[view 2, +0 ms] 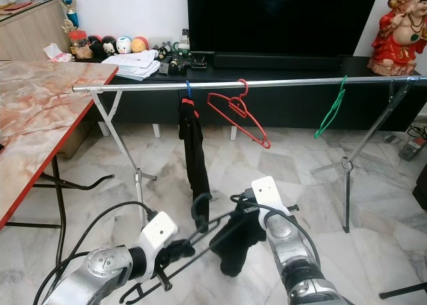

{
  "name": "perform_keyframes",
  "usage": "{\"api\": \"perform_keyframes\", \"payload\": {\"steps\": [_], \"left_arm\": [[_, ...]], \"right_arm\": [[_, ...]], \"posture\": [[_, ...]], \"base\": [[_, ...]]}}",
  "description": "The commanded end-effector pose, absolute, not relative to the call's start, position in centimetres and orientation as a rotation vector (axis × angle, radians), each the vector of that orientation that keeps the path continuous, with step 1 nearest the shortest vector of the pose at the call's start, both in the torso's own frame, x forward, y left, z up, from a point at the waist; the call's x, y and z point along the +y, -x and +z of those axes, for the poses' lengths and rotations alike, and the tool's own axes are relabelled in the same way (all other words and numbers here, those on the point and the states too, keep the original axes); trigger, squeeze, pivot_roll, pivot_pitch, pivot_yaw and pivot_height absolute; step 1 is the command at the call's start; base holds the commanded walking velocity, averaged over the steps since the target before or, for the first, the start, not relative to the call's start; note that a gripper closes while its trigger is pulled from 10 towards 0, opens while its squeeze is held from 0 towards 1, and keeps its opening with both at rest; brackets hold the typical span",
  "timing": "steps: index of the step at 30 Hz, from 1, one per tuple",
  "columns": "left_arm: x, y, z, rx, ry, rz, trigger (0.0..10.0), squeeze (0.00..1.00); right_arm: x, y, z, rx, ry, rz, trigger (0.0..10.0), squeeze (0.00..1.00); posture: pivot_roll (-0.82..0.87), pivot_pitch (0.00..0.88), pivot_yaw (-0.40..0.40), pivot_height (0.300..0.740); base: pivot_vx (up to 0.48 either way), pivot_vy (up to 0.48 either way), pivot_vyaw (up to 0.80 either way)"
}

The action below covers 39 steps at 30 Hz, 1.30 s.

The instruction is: Hang hanger

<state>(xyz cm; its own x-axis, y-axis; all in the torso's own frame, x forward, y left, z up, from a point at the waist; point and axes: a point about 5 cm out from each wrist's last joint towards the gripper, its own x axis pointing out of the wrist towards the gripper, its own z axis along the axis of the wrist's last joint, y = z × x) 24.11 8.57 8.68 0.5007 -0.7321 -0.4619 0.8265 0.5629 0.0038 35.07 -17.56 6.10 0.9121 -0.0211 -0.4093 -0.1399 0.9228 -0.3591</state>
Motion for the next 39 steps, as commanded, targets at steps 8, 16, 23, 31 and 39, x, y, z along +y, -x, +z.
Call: {"api": "perform_keyframes", "payload": {"steps": [8,16,23,31,39], "left_arm": [[9.3,-25.7,8.9,0.406,-0.279,-0.789,10.0,0.00],[9.8,-26.4,9.2,0.393,-0.270,-0.731,10.0,0.00],[9.8,-26.1,8.9,0.416,-0.280,-0.739,10.0,0.00],[10.3,-26.0,8.0,0.462,-0.356,-0.710,10.0,0.00],[10.9,-26.6,8.0,0.457,-0.348,-0.642,10.0,0.00]], "right_arm": [[-17.6,-35.9,7.3,0.396,0.405,0.060,10.0,0.00],[-17.5,-35.9,7.3,0.401,0.404,0.064,10.0,0.00],[-17.7,-35.8,7.1,0.419,0.405,0.046,10.0,0.00],[-18.0,-35.9,7.3,0.419,0.412,0.033,10.0,0.00],[-17.6,-35.9,7.2,0.419,0.400,0.051,10.0,0.00]], "posture": [[0.06,0.000,-0.038,0.740],[0.06,0.000,-0.040,0.740],[0.06,0.000,-0.037,0.740],[0.06,0.000,-0.035,0.740],[0.06,0.000,-0.036,0.740]], "base": [[0.000,0.000,0.00],[0.000,0.000,0.00],[0.000,0.000,0.00],[0.000,0.000,0.00],[0.000,0.000,0.00]]}}
